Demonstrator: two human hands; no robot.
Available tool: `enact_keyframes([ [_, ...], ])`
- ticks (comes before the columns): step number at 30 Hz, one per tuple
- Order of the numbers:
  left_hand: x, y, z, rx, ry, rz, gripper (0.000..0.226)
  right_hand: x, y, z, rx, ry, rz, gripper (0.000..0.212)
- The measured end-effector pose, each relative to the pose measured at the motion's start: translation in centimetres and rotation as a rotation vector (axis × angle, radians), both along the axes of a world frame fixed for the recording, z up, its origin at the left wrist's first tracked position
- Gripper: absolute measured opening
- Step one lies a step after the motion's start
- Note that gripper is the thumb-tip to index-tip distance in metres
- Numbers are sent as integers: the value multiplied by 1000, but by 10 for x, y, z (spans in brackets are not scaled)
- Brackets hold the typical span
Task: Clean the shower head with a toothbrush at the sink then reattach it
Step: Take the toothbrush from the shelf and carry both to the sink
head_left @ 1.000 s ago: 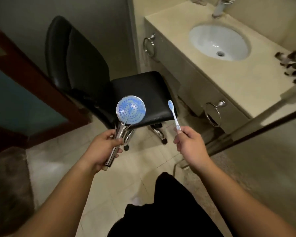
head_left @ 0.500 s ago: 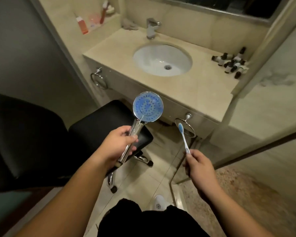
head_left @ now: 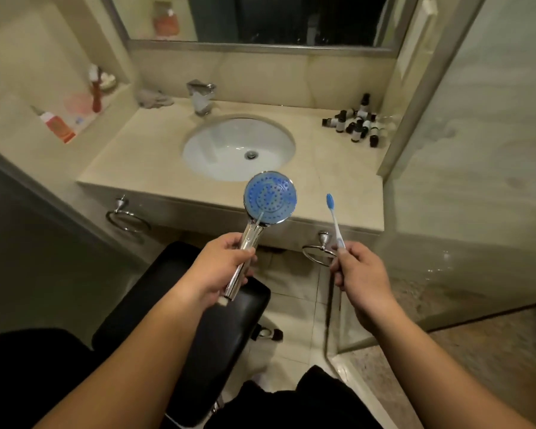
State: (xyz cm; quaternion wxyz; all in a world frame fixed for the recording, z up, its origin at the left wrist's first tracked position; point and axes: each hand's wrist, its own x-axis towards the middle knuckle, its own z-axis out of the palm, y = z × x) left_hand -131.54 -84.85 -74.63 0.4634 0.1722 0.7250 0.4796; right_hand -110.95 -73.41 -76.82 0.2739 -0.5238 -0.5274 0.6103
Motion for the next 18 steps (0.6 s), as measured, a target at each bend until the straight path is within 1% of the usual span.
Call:
enact_keyframes([
  [4,-35,34,1,16,5,-48,11,2,-10,-12,-56,-18,-89,22],
  [8,-65,80,1,9,29,-83,11,-3,-3,-16,-66,-19,-102,21],
  [13,-95,140,4,28,23,-37,10,-25,38,-9,-42,-20,-100,21],
  [18,-118,174,9,45,11,-48,11,-58,73,-4,-5,10,-118,20],
])
